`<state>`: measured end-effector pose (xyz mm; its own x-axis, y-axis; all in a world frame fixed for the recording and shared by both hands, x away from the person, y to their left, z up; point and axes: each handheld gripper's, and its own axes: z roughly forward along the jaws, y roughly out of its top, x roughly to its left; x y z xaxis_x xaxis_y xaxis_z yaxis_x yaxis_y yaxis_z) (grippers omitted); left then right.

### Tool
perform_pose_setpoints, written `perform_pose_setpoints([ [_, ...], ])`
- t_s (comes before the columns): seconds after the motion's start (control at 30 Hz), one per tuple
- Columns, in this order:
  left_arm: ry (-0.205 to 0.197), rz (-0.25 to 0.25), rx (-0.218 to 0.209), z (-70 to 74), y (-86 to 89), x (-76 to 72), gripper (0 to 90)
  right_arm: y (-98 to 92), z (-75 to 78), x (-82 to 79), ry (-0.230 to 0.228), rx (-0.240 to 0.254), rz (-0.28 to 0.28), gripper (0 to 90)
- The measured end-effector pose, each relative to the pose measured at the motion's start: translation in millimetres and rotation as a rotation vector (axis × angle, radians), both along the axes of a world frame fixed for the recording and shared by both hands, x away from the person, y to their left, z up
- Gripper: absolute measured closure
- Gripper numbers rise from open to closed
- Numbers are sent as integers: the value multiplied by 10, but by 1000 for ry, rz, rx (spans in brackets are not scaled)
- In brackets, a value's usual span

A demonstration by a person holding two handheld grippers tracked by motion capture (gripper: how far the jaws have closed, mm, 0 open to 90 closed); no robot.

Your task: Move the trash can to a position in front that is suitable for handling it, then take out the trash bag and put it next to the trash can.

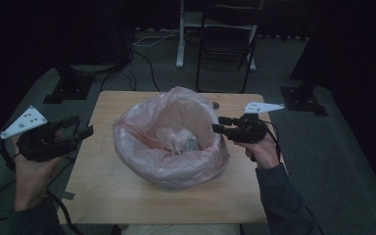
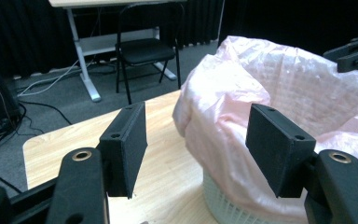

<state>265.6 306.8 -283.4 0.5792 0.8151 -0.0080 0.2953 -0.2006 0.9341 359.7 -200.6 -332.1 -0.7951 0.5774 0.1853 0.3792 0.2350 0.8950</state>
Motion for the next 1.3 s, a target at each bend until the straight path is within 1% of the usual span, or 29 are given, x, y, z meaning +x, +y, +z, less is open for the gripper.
perform_pose_setpoints([
  [0.03,0,0,0,0,0,0,385,0,0,0,0,0,0,553],
  [0.1,7,-8,9,-7,-4,3,385,91,0,-39,-1,1,20,548],
  [0.13,9,-11,9,-12,-5,4,385,182,5,-64,-6,-5,40,546],
  [0.17,11,-18,12,-16,1,7,385,225,8,-69,-8,-9,52,545],
  [0.2,14,-19,11,-20,8,11,385,225,8,-69,-8,-9,52,545],
  [0.23,17,-19,13,-22,16,15,385,268,13,-76,-9,-12,61,544],
  [0.27,20,-19,14,-23,24,17,385,351,22,-98,-13,-22,75,539],
  [0.3,20,-20,12,-23,32,19,385,351,22,-98,-13,-22,75,539],
  [0.4,24,-24,1,-25,64,24,385,508,24,-167,-17,-24,114,517],
  [0.47,24,-27,-2,-26,71,26,385,540,28,-184,-18,-29,123,514],
  [0.5,25,-28,-5,-26,78,28,385,594,40,-213,-26,-43,139,509],
  [0.53,27,-31,-10,-31,83,32,385,612,49,-224,-38,-52,145,510],
  [0.57,27,-31,-10,-31,83,32,385,612,49,-224,-38,-52,145,510],
  [0.6,29,-32,-10,-34,83,33,385,619,62,-236,-52,-67,149,514],
  [0.63,31,-36,-6,-38,85,34,384,615,76,-245,-66,-77,151,511],
  [0.67,31,-37,-5,-38,85,34,380,586,99,-255,-89,-83,137,503],
  [0.73,33,-43,-4,-40,84,36,377,523,120,-261,-110,-90,118,489],
  [0.8,39,-42,-1,-45,74,42,376,455,121,-254,-106,-93,106,484],
  [0.9,45,-43,7,-54,52,48,373,366,103,-268,-111,-122,89,471],
  [0.97,44,-49,11,-48,43,44,372,306,87,-286,-113,-125,81,470],
  [1.07,39,-50,9,-40,43,43,369,202,51,-312,-120,-149,71,460],
  [1.17,41,-48,3,-46,53,49,369,153,5,-311,-118,-174,68,442],
  [1.3,39,-49,-2,-41,59,46,369,132,-67,-330,-122,-211,80,415],
])
